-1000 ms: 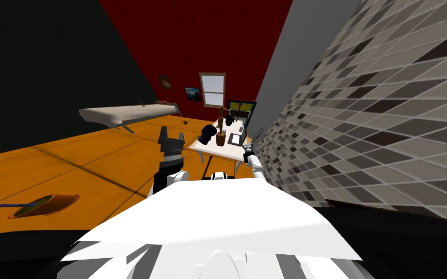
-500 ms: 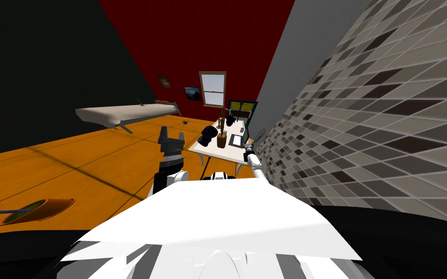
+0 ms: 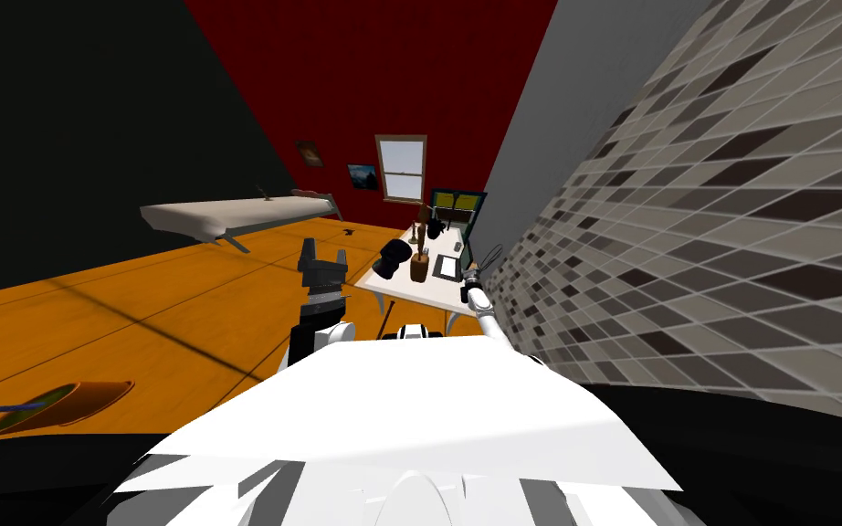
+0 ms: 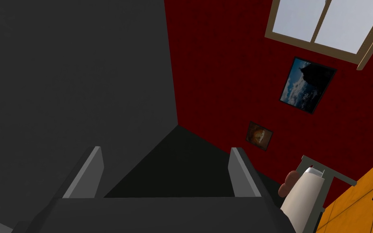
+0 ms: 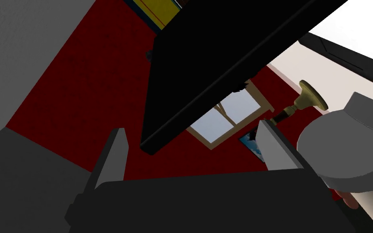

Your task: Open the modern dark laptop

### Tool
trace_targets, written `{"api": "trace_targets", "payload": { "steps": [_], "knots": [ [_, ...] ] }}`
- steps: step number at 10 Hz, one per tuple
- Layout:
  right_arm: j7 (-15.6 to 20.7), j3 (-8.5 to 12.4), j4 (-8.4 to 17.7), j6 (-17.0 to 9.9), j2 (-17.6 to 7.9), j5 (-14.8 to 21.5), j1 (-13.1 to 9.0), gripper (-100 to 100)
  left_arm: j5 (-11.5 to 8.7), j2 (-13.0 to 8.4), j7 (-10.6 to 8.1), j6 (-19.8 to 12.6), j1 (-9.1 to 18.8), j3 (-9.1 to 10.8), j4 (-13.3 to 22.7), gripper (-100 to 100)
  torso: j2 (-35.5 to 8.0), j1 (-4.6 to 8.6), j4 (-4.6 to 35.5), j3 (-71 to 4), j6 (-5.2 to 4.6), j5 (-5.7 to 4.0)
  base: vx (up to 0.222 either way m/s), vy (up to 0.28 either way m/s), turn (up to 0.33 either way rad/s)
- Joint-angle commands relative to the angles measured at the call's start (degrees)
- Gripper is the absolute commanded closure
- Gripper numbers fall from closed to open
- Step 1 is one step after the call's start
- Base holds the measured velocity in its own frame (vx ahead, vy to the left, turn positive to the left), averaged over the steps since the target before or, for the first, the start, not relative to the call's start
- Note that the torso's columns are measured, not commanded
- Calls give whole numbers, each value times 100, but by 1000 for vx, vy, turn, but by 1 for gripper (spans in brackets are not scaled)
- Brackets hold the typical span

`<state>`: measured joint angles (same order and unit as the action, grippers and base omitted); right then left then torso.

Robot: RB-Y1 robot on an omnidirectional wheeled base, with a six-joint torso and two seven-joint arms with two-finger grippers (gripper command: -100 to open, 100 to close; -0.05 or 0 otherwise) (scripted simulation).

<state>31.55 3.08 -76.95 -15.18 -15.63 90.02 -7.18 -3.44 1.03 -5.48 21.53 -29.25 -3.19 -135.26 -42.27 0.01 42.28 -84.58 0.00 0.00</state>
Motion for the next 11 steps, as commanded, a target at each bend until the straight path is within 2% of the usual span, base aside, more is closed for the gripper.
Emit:
{"api": "trace_targets", "payload": {
  "steps": [1, 2, 7, 8, 10, 11],
  "knots": [
    [-15, -3, 52, -44, -65, 112, -26, -100, 0, 0, 0, 0, 0, 0, 0, 0, -3, 1, 1, 2, 0, 0, 29, 9, -1],
    [194, 36, 11, -45, 70, 72, -50, -100, 0, 0, 0, 0, 0, 0, 0, 0, -13, 3, 3, 8, 0, -1, 23, -33, -9],
    [714, 134, -104, -21, 423, -57, -102, -100, 0, -1, 0, 0, 0, 1, 0, 0, 1, -4, 0, 0, 0, 1, 25, -54, -4],
    [922, 173, -149, -12, 565, -109, -123, -100, 0, -1, 0, 0, 0, 1, 0, 0, 0, -4, 0, 0, 1, 1, 32, -65, -8],
    [1026, 192, -172, -7, 635, -135, -133, -100, 0, -1, 0, 0, 0, 1, 0, 0, -2, -3, 0, 1, 0, 0, 21, -42, -2],
    [962, 187, -152, -9, 596, -131, -138, -100, 0, 0, 0, 0, 1, 0, 0, 0, -5, -8, 2, 3, 0, 2, 7, -15, 1]
  ]
}}
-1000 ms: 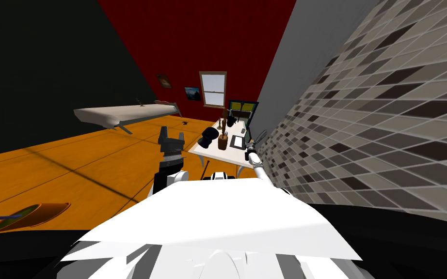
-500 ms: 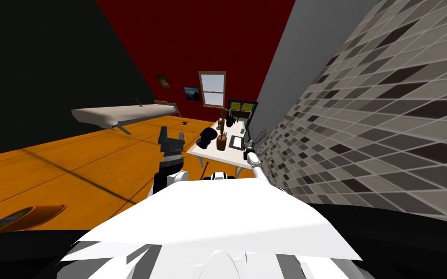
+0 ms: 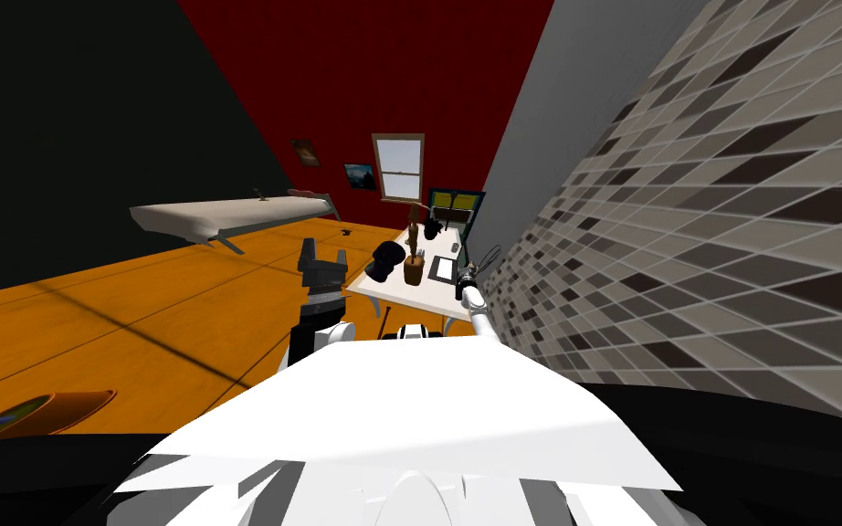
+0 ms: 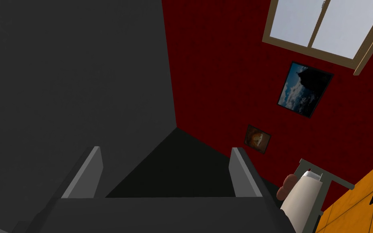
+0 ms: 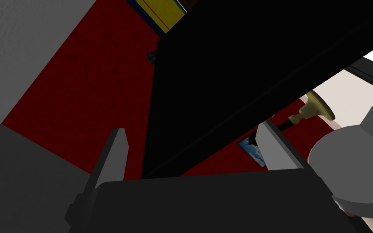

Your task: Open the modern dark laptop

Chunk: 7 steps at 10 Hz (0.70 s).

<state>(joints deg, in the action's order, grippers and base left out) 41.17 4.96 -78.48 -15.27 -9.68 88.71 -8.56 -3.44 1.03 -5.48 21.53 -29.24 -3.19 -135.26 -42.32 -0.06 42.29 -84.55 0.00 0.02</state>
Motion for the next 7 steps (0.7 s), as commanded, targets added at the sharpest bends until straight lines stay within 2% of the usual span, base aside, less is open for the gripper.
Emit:
{"api": "trace_targets", "payload": {
  "steps": [1, 3, 7],
  "knots": [
    [-144, -34, 26, -8, -102, 48, 26, 100, 0, 0, 0, 0, 0, 0, 0, 0, -2, -3, 0, 1, 0, 1, -11, 24, 7],
    [-352, -73, 72, -17, -243, 100, 47, 100, 0, 1, 0, 0, 1, -1, 0, 0, -5, -25, -12, 0, -10, 22, -25, 64, 26],
    [-768, -152, 163, -36, -526, 203, 89, 100, 0, 1, 0, 0, 0, -1, 0, 0, 1, 30, -5, -2, -19, -6, -25, 48, -13]
  ]
}}
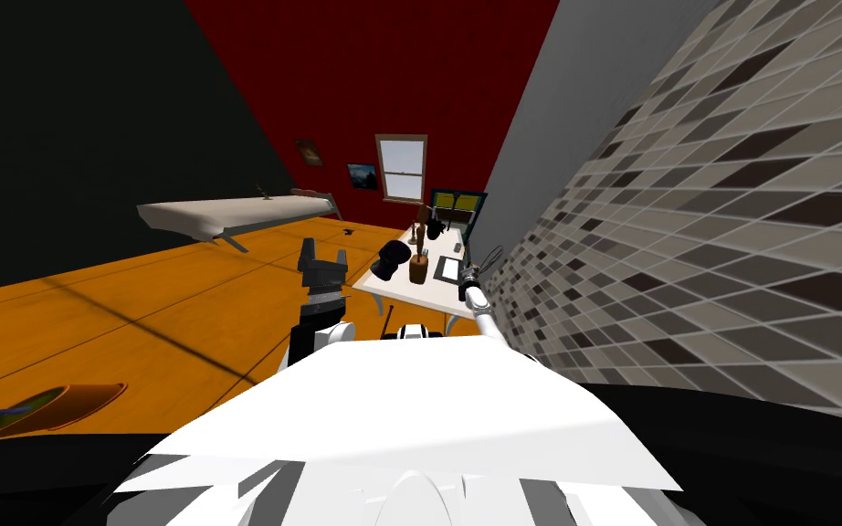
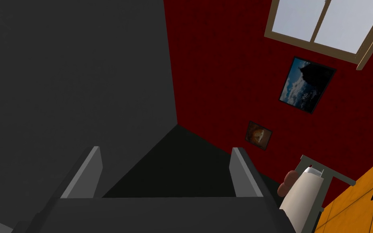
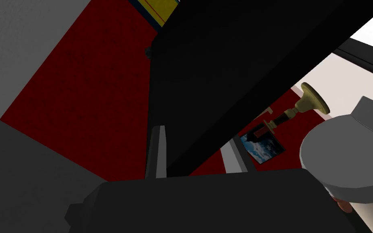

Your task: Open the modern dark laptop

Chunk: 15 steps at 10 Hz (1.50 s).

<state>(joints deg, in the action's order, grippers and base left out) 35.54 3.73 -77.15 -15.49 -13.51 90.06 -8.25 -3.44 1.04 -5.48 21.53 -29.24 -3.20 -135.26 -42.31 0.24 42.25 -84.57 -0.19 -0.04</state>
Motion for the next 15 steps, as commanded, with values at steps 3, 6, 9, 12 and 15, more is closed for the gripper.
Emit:
{"api": "trace_targets", "payload": {
  "steps": [3, 6, 9, 12, 15],
  "knots": [
    [-192, -45, 102, 34, -330, 283, 108, 100, 0, -1, 0, 0, 0, 1, 0, 0, -3, -24, 10, 3, 20, 10, -7, 28, -19],
    [-19, -28, 111, 85, -437, 454, 163, 100, 0, 0, 0, 0, -1, 0, 0, 0, 5, -49, 7, -1, 20, 21, 40, 84, -7],
    [239, -3, 125, 162, -597, 711, 245, 100, 0, 0, 0, 0, -1, 0, -1, 0, -1, -23, 8, 1, 22, 10, 53, 87, -11],
    [325, 6, 129, 188, -651, 796, 273, 100, 0, -1, 0, 0, 0, 1, 0, 0, -16, -14, 15, 11, 17, 8, -1, 14, -2],
    [325, 6, 129, 188, -651, 796, 273, 100, 0, 0, 0, 0, 0, 0, 0, 0, -4, -37, 13, 3, 22, 15, 5, 9, 16]
  ]
}}
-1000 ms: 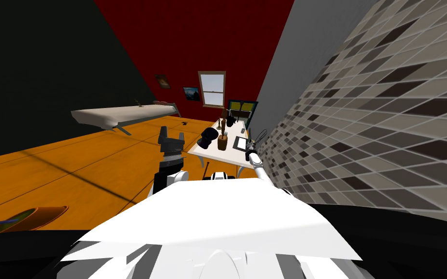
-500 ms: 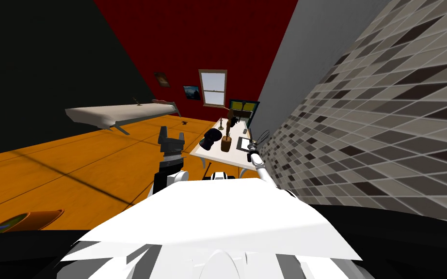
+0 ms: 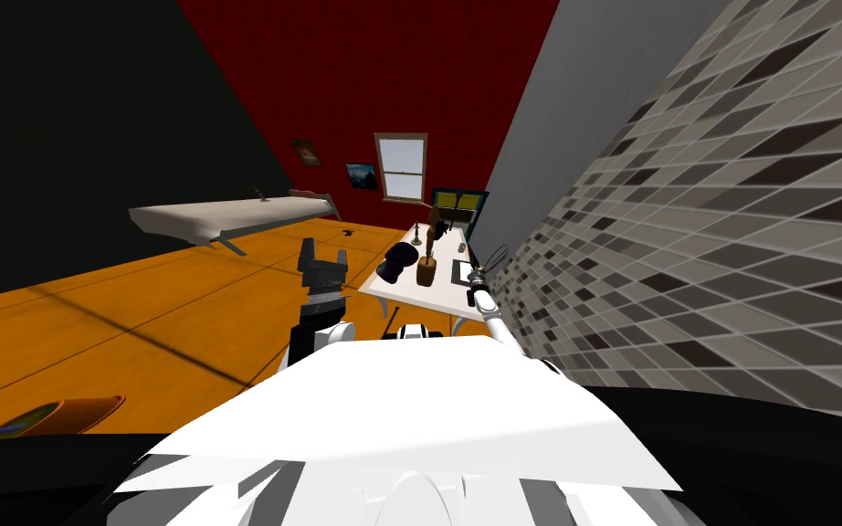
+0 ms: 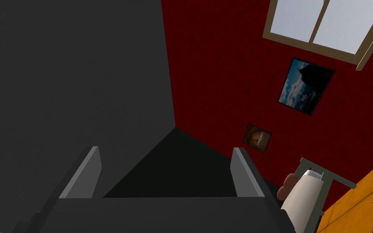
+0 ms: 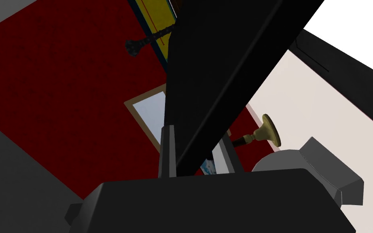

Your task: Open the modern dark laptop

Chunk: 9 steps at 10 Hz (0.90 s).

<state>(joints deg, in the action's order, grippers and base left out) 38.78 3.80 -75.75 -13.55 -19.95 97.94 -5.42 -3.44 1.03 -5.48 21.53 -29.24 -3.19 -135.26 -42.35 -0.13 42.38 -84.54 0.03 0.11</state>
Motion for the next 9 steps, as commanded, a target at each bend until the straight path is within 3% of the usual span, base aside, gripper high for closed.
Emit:
{"api": "trace_targets", "payload": {
  "steps": [1, 9],
  "knots": [
    [1, -1, -10, -7, -7, 9, -10, 100, 0, 0, 0, 0, 0, 0, 0, 0, 0, 2, 0, 0, 0, 0, -4, 13, -14],
    [133, 33, 10, 22, -55, 100, 13, 100, 0, 0, 0, 0, 0, 0, 0, 0, -10, 3, 3, 7, -5, -1, 0, 9, 0]
  ]
}}
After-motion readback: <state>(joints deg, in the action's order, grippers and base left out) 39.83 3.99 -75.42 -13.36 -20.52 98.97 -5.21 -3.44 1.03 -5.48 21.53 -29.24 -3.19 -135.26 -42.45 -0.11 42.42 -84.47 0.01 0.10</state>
